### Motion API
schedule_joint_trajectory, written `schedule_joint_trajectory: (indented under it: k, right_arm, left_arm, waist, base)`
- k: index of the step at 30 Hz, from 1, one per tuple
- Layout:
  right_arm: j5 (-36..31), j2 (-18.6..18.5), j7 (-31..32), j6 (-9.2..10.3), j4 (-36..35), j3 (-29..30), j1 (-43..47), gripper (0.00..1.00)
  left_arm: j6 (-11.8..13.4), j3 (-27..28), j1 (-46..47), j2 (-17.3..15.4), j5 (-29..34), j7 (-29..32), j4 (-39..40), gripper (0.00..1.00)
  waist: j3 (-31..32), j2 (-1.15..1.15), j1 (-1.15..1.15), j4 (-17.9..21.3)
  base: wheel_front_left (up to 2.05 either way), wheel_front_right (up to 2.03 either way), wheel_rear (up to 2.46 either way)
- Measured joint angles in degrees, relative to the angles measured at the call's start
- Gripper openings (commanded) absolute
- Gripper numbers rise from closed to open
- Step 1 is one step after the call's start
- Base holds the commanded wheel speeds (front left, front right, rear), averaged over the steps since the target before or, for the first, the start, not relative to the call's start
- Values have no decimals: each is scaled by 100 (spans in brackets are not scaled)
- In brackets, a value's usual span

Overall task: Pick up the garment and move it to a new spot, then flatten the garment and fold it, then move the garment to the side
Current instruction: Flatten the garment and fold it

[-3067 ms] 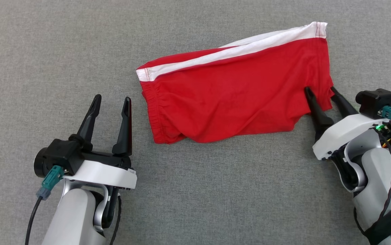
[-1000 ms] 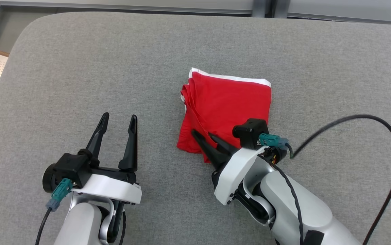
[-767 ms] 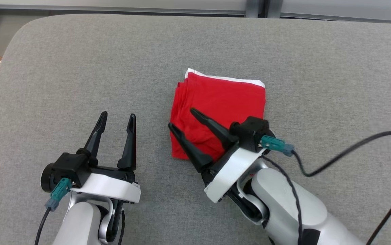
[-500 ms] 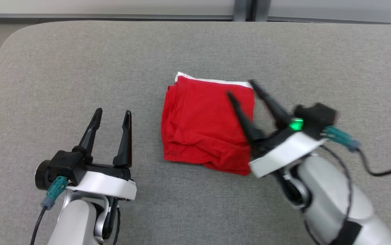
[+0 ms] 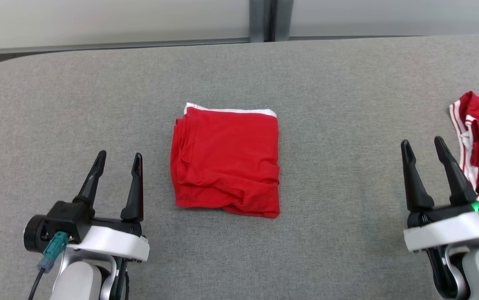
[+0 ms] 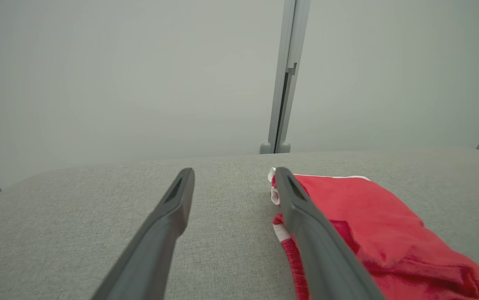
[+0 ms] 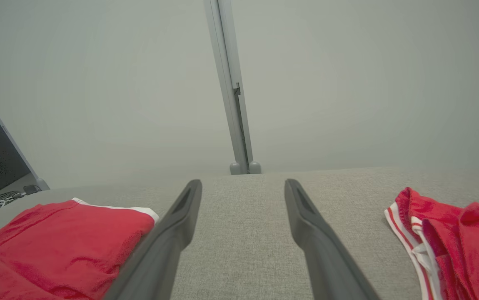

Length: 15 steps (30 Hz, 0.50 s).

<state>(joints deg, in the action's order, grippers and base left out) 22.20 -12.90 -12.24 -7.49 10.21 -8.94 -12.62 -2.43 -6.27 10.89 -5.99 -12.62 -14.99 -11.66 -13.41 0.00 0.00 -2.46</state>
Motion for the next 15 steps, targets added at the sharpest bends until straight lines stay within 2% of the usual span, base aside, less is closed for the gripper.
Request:
schedule_joint_trajectory:
  k: [8, 15]
  right_arm:
    - [-349, 144, 549, 0, -675, 343, 812, 100]
    - [-431, 238, 884, 0, -939, 467, 1402, 100]
  left_arm:
    - [43, -22, -370, -54, -10, 27, 31, 100]
    - [130, -78, -883, -53, -57, 98, 53, 100]
  waist:
    - [308, 0, 0, 126]
    - [738, 0, 0, 148]
  base:
    - [0, 0, 0]
    - [0, 0, 0]
